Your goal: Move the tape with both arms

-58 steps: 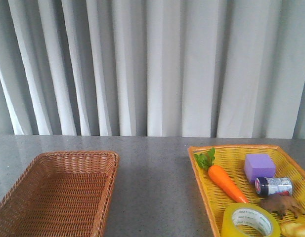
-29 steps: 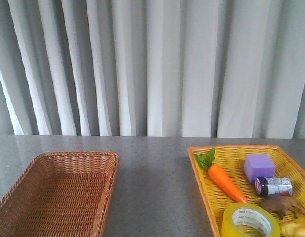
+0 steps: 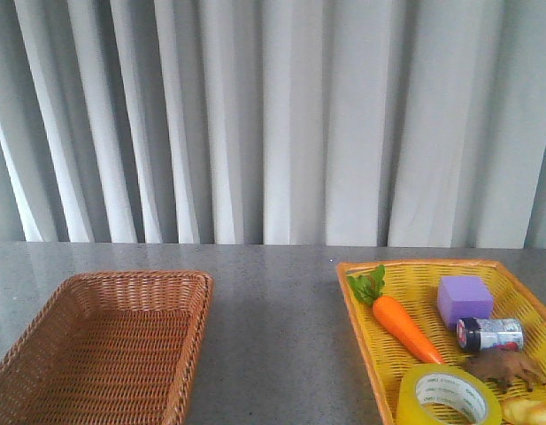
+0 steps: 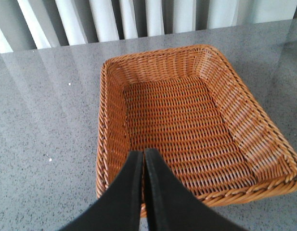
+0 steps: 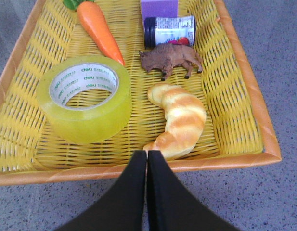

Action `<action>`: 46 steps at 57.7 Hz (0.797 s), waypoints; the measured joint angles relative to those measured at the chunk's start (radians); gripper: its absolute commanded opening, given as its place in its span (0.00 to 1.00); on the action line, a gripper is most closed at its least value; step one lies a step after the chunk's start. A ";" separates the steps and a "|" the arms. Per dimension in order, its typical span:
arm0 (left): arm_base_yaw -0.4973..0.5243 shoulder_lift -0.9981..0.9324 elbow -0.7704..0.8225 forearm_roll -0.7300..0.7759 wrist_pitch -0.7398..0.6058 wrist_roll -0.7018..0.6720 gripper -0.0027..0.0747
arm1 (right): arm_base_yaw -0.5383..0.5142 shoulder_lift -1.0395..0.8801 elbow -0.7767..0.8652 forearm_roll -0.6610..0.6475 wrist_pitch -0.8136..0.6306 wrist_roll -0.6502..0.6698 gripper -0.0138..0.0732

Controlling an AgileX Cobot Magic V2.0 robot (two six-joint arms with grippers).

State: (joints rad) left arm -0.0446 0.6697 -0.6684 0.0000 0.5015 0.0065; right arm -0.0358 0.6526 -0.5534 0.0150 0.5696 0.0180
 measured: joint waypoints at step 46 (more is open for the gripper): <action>0.000 0.000 0.000 -0.016 0.010 -0.006 0.76 | 0.000 0.042 -0.054 -0.002 0.001 -0.009 0.82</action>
State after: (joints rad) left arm -0.0446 0.6697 -0.6684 -0.0157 0.5118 0.0000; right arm -0.0358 0.6946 -0.6073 0.0132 0.5705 0.0087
